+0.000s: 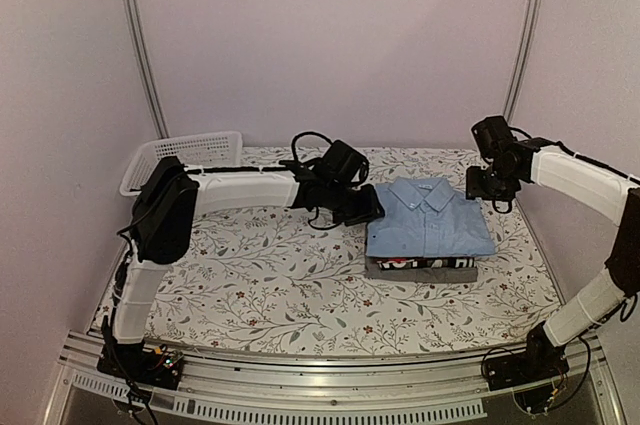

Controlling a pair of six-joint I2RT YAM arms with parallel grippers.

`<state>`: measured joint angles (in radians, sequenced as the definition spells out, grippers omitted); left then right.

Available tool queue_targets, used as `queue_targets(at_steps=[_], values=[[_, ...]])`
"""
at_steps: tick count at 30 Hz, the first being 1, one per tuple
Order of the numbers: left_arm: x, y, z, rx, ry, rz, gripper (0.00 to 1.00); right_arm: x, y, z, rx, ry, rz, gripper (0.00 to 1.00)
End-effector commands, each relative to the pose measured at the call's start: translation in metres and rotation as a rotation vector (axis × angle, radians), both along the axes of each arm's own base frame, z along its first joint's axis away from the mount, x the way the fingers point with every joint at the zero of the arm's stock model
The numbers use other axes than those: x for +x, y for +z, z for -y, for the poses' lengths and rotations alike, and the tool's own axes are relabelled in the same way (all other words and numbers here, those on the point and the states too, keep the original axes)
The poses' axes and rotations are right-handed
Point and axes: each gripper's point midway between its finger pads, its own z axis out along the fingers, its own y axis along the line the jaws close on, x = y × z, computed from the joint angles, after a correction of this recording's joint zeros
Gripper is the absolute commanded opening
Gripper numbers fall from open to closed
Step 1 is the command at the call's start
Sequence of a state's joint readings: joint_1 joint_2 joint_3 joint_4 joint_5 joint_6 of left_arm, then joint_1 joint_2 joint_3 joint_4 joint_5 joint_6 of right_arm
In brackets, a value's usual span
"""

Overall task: Fold and stack the long sleeve shirts
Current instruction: Place the square-folded shirt on the square-folded shirt, then move the square-folded shirt to the center of the board.

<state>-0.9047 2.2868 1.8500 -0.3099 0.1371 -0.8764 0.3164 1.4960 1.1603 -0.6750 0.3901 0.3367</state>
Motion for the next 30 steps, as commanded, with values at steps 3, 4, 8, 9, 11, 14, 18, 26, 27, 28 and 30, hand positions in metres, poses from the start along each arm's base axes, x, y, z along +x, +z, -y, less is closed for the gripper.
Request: queue_targets(at_steps=[3, 4, 8, 9, 11, 14, 18, 26, 27, 28, 30], values=[[0.009, 0.059, -0.023, -0.054, 0.024, 0.109, 0.43, -0.018, 0.054, -0.043, 0.070, 0.064, 0.108, 0.69], [0.011, 0.063, -0.028, -0.058, 0.025, 0.120, 0.45, -0.024, 0.056, -0.053, 0.079, 0.085, 0.112, 0.72], [0.011, 0.080, -0.051, -0.061, 0.026, 0.164, 0.59, -0.051, 0.049, -0.091, 0.123, 0.141, 0.100, 0.85], [0.011, 0.089, -0.059, -0.064, 0.030, 0.180, 0.66, -0.057, 0.046, -0.098, 0.127, 0.152, 0.094, 0.88], [0.011, 0.096, -0.073, -0.058, 0.038, 0.202, 0.76, -0.070, 0.040, -0.110, 0.142, 0.162, 0.085, 0.92], [0.012, 0.105, -0.095, -0.051, 0.055, 0.224, 0.87, -0.089, 0.031, -0.131, 0.180, 0.188, 0.060, 0.98], [0.010, 0.113, -0.125, -0.036, 0.085, 0.247, 0.93, -0.118, 0.011, -0.151, 0.197, 0.193, 0.000, 0.99], [0.006, 0.129, -0.160, -0.040, 0.119, 0.277, 1.00, -0.177, -0.031, -0.194, 0.262, 0.170, -0.130, 0.99], [0.005, 0.131, -0.163, -0.042, 0.121, 0.281, 1.00, -0.182, -0.037, -0.197, 0.275, 0.156, -0.145, 0.99], [0.005, 0.133, -0.165, -0.043, 0.123, 0.283, 1.00, -0.185, -0.045, -0.201, 0.284, 0.153, -0.162, 0.99], [0.002, 0.136, -0.169, -0.046, 0.123, 0.290, 1.00, -0.189, -0.058, -0.207, 0.319, 0.151, -0.187, 0.99]])
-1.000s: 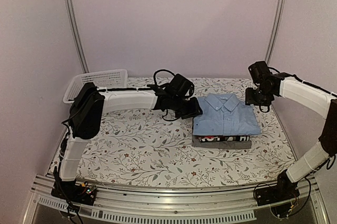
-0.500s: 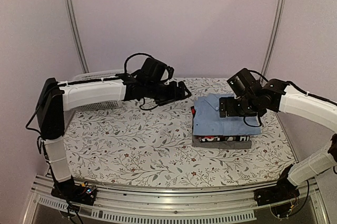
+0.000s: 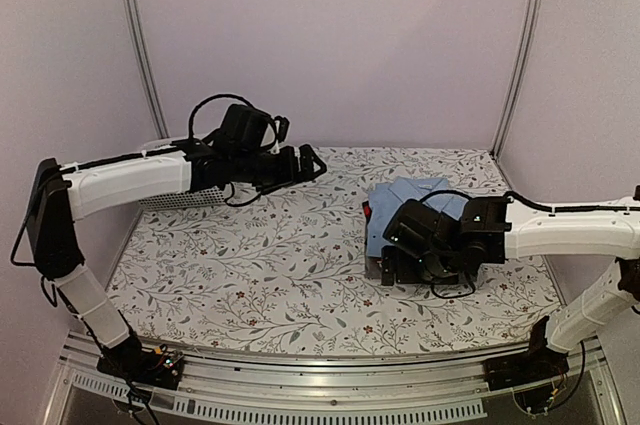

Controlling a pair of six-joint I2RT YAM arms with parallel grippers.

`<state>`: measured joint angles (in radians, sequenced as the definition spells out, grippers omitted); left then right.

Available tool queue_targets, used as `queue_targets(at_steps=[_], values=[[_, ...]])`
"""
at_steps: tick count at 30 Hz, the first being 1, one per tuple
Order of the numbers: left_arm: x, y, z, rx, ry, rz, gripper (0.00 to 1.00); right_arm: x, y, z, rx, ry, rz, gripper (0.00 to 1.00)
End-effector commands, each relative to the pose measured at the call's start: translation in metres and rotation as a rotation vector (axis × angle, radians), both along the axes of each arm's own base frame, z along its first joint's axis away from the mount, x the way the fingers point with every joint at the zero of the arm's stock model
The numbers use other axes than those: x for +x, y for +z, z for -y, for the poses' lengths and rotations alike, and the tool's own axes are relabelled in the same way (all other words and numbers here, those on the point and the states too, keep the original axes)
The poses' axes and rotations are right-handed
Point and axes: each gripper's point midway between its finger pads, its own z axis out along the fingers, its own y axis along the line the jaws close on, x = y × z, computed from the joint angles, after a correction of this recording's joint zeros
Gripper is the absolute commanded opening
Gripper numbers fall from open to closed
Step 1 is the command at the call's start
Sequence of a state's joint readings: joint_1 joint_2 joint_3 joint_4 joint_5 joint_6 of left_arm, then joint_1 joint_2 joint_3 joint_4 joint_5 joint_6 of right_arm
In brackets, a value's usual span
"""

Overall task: Fold and stack the long sleeve shirts
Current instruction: Move the square-folded shirt to the center of the board.

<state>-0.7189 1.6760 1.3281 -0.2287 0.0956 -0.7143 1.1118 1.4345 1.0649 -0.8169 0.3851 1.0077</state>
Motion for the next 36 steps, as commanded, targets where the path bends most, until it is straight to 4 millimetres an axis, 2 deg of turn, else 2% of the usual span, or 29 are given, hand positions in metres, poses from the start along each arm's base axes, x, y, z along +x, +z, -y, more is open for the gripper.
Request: queue_targets(at_steps=[1, 11, 16, 21, 30, 36], values=[[-0.002, 0.019, -0.014, -0.013, 0.004, 0.052, 1.00, -0.013, -0.035, -0.005, 0.046, -0.085, -0.089, 0.99], [-0.005, 0.027, -0.040, -0.029, 0.033, 0.069, 1.00, -0.003, -0.079, -0.013, 0.000, -0.136, -0.102, 0.99], [-0.006, 0.029, -0.046, -0.037, 0.035, 0.074, 1.00, 0.009, -0.095, -0.008, -0.018, -0.171, -0.088, 0.99], [-0.006, 0.027, -0.047, -0.039, 0.032, 0.066, 1.00, 0.019, -0.110, 0.001, -0.038, -0.196, -0.086, 0.99], [-0.005, 0.025, -0.050, -0.039, 0.039, 0.057, 1.00, 0.030, -0.139, 0.027, -0.066, -0.252, -0.104, 0.99], [-0.007, 0.022, -0.052, -0.042, 0.044, 0.044, 1.00, 0.051, -0.149, 0.041, -0.052, -0.282, -0.106, 0.99]])
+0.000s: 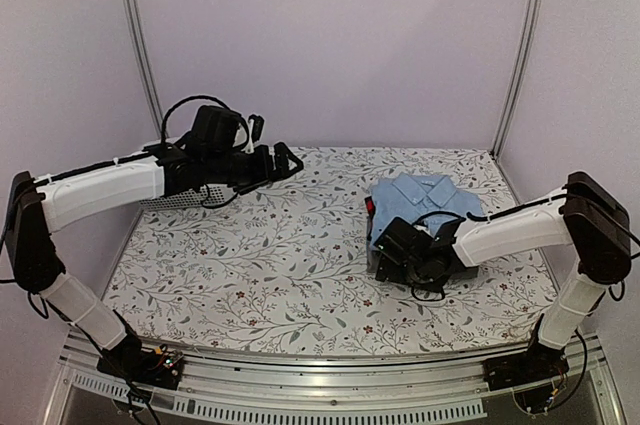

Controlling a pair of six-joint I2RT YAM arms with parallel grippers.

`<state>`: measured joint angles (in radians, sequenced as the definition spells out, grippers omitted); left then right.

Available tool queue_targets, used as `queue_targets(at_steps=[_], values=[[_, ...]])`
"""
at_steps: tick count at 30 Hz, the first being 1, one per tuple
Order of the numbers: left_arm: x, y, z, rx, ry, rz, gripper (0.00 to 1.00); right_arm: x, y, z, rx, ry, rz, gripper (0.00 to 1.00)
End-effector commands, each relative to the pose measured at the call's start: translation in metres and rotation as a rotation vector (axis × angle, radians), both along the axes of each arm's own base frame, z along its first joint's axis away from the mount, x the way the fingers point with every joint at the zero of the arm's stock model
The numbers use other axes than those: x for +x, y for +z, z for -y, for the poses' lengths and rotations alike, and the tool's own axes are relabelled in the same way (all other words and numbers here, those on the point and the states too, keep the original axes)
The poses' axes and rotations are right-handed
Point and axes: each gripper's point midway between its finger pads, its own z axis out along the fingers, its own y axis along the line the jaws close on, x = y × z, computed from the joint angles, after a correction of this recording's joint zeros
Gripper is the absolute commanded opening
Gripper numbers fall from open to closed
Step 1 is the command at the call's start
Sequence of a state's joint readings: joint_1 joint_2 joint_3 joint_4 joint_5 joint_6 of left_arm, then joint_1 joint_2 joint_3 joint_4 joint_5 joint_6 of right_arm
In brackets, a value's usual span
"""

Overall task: Fold and stack the long sleeve shirts
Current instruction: Move the square-folded shirt to the center of the board.

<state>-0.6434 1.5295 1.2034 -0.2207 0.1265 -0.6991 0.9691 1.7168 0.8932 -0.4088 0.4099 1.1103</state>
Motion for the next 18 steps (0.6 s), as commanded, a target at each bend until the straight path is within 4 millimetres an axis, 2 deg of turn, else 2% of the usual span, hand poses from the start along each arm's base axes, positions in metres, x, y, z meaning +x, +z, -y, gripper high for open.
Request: queue_targets(at_steps=[1, 10, 18], values=[[-0.001, 0.009, -0.007, -0.019, 0.005, 0.023, 1.00, 0.005, -0.040, 0.031, -0.041, -0.049, -0.096, 0.99], [-0.003, 0.008, -0.013, -0.018, 0.016, 0.017, 1.00, 0.052, -0.037, 0.069, -0.044, -0.099, -0.081, 0.99], [-0.006, 0.012, -0.017, -0.026, 0.023, 0.021, 1.00, 0.104, -0.031, 0.105, 0.001, -0.104, -0.078, 0.99]])
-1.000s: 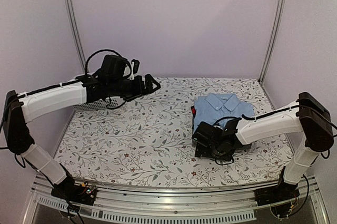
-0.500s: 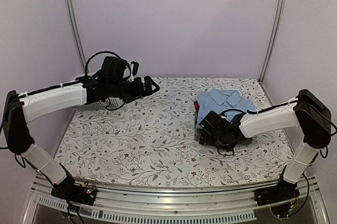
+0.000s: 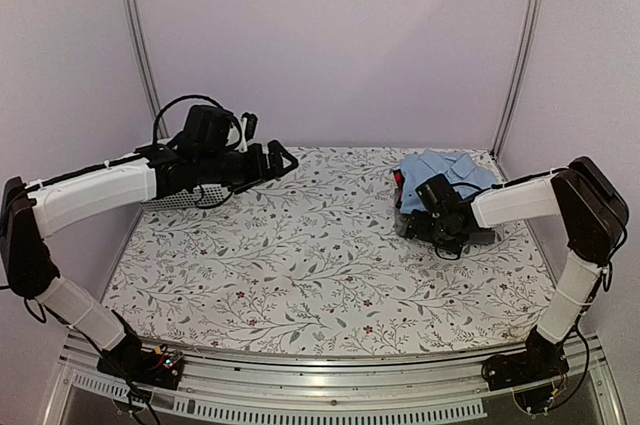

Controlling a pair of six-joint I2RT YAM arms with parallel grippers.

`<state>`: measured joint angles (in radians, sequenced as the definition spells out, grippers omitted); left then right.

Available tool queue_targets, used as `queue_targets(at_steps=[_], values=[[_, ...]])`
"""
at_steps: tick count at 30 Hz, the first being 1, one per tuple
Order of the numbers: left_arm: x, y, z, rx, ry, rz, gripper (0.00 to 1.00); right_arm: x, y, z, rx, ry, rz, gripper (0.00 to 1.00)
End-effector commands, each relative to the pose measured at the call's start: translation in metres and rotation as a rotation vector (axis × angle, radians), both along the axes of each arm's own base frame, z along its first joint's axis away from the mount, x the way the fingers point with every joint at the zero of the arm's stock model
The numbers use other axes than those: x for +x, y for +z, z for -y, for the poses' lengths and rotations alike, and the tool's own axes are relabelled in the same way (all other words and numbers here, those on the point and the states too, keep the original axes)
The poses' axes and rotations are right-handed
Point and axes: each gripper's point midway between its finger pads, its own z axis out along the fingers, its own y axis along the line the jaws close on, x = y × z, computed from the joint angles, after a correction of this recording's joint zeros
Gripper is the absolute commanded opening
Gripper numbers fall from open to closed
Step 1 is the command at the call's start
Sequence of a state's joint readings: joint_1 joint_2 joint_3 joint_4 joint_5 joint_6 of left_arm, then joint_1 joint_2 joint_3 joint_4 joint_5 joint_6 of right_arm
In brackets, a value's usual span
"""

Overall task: Fold and stack the long sleeve shirts
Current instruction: Move the square-folded shirt to the center of the board.

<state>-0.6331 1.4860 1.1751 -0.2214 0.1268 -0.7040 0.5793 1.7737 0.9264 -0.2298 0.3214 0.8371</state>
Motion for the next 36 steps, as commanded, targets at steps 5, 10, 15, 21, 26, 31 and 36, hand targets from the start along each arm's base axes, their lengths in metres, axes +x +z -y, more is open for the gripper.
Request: queue_targets(at_steps=[5, 10, 15, 21, 26, 31, 36], values=[[-0.002, 0.009, -0.011, -0.019, 0.016, 0.017, 1.00, 0.031, -0.028, 0.048, 0.002, 0.038, -0.129, 0.99], [-0.003, 0.015, -0.015, -0.024, 0.020, 0.028, 1.00, 0.059, -0.025, 0.067, 0.006, 0.075, -0.136, 0.99], [-0.005, 0.020, -0.017, -0.030, 0.020, 0.035, 1.00, 0.079, -0.030, 0.086, 0.004, 0.094, -0.157, 0.99], [-0.008, 0.022, -0.021, -0.032, 0.018, 0.035, 1.00, 0.102, -0.035, 0.091, 0.000, 0.120, -0.162, 0.99], [-0.011, 0.026, -0.026, -0.031, 0.022, 0.043, 1.00, 0.115, -0.037, 0.092, -0.004, 0.122, -0.170, 0.99], [-0.012, 0.023, -0.029, -0.033, 0.024, 0.039, 1.00, 0.123, -0.037, 0.092, -0.017, 0.132, -0.171, 0.99], [-0.012, 0.024, -0.029, -0.036, 0.023, 0.041, 1.00, 0.121, -0.031, 0.094, -0.032, 0.134, -0.174, 0.99]])
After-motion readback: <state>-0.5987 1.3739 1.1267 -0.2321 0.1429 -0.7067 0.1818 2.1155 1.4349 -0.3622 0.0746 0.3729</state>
